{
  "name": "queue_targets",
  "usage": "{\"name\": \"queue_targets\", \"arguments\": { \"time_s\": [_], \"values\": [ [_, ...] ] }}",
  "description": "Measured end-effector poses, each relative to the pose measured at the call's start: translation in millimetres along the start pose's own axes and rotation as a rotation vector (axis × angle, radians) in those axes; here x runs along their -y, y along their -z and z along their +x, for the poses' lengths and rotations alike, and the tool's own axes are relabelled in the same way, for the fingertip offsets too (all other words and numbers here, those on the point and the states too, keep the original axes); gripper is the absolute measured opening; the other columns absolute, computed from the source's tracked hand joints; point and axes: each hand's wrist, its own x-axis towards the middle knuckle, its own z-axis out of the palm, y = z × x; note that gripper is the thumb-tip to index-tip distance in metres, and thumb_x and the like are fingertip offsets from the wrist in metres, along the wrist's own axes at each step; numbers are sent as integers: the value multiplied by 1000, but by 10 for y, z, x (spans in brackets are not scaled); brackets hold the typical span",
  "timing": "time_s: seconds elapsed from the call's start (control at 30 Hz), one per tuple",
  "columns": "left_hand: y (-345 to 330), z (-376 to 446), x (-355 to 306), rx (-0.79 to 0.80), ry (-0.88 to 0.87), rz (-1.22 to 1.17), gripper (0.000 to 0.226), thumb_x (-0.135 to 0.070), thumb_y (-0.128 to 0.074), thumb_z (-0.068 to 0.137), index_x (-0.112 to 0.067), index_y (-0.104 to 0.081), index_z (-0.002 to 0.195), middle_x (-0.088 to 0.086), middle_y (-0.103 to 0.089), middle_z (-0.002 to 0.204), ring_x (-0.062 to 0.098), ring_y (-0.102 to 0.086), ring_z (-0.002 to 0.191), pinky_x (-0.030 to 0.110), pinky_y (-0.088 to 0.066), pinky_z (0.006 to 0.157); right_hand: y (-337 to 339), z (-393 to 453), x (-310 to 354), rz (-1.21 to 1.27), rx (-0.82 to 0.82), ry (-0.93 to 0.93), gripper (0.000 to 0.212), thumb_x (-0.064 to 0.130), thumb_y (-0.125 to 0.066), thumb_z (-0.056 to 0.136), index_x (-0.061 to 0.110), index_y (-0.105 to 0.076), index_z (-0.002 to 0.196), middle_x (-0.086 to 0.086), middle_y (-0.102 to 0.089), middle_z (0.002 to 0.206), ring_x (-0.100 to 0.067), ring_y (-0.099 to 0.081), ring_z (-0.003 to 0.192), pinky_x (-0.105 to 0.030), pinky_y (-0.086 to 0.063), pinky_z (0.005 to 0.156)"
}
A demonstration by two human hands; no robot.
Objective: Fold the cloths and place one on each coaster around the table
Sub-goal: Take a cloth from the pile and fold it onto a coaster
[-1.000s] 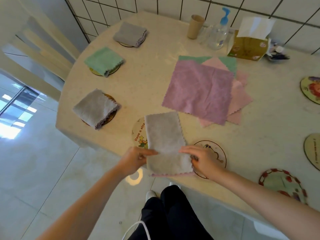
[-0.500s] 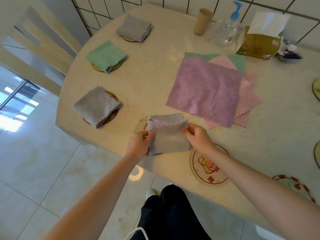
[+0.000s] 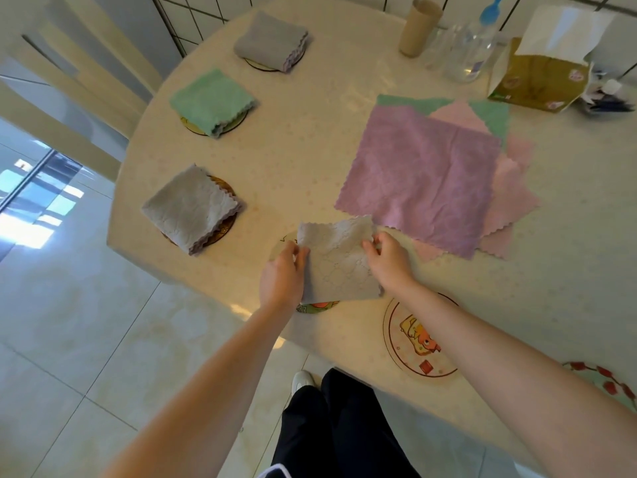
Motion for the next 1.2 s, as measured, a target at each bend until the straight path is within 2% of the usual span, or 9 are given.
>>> {"name": "queue_targets", "arguments": {
  "time_s": [0.13,0.3,0.43,0.57,0.7,0.83,0.93,1.03,1.2],
  "values": [
    [-54,55,-9,6,184,57,31,-44,-44,94,-16,-55,87,4,-59,71,27,-59,70,37,-51,60,-43,34,-27,-92,-13,-75,19,34,-52,93,15,-52,94,1,-61,80,-23,-62,72,-36,-52,62],
    [-53,10,-2,-101,174,57,26,-42,-52,91,-16,-57,92,0,-61,83,23,-56,76,35,-48,61,9,-55,-105,-100,-102,-78,20,27,-52,93,14,-48,107,-4,-63,95,-20,-61,72,-28,-42,53],
    [-94,45,-61,-59,282,-144,33,-43,-58,89,-15,-59,107,2,-63,98,21,-57,84,33,-48,70,0,-39,-71,-4,0,-155,34,33,-53,91,8,-47,113,-12,-60,109,-25,-61,84,-28,-42,59],
    [-106,134,-173,10,411,-214,43,-51,-69,77,-17,-57,99,-2,-60,93,19,-56,84,32,-44,69,-3,33,12,72,110,-243,56,47,-56,85,4,-43,120,-15,-54,118,-31,-60,94,-26,-42,48],
    [-127,263,-307,43,425,-265,43,-55,-68,74,-13,-64,85,2,-64,80,21,-59,75,38,-50,73,41,72,81,128,150,-319,69,50,-57,85,1,-39,130,-15,-53,126,-32,-56,109,-39,-53,79],
    [-100,312,-375,26,348,-310,39,-51,-53,85,-13,-60,89,2,-61,81,23,-56,77,38,-47,72,70,26,112,270,137,-385,54,44,-60,85,5,-52,121,-13,-62,115,-31,-63,94,-34,-55,65],
    [-7,307,-403,-33,228,-371,39,-45,-47,93,-7,-55,96,1,-55,77,21,-51,73,32,-38,60,41,-97,219,277,46,-280,43,44,-54,89,6,-56,108,-7,-62,107,-28,-61,96,-37,-52,77],
    [155,278,-346,-64,130,-403,34,-43,-47,95,-10,-54,96,-4,-54,79,10,-50,70,26,-39,58,-5,-321,384,279,-46,-144,43,40,-48,95,3,-49,116,-1,-53,97,-20,-54,91,-29,-39,74],
    [439,250,2,132,72,-426,29,-47,-51,92,-20,-53,102,2,-67,89,19,-63,79,36,-50,65,-297,-690,449,339,-150,-106,26,38,-50,94,15,-42,104,8,-46,74,-6,-47,61,-21,-38,51]
  ]
}}
